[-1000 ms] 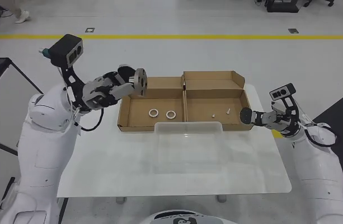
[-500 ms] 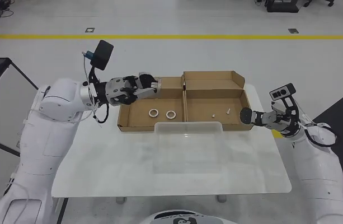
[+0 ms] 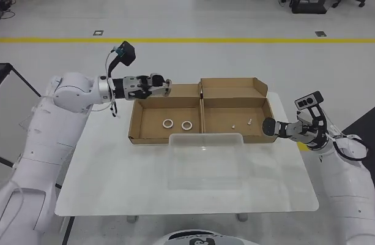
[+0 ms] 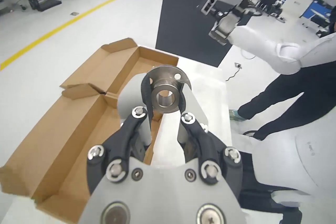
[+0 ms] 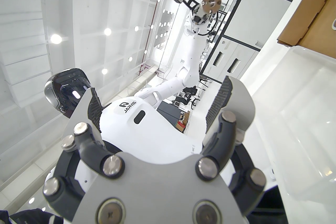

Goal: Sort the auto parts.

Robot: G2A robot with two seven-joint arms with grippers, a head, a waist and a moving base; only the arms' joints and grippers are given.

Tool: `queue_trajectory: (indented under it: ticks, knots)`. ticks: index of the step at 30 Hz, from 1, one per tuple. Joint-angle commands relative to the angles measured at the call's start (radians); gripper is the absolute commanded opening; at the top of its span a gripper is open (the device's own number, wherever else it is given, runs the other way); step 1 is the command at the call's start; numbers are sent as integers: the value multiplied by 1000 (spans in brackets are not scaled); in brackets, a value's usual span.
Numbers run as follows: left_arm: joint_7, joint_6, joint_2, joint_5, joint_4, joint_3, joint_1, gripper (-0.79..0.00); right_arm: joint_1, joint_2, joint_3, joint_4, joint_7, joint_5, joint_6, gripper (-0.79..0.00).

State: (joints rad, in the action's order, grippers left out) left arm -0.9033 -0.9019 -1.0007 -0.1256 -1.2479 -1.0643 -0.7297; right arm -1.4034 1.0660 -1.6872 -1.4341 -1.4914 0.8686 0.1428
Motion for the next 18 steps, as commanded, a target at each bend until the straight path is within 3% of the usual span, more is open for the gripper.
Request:
queue_trajectory:
  ticks: [1, 11, 18]
  knots:
    - [14, 11, -5, -75, 43, 20, 20, -785, 0, 0, 0, 0, 0, 0, 0, 0]
    - [101, 82, -28, -345, 164, 104, 68, -785, 0, 0, 0, 0, 0, 0, 0, 0]
    - [82, 78, -45, -446, 211, 176, 94, -785, 0, 0, 0, 0, 0, 0, 0, 0]
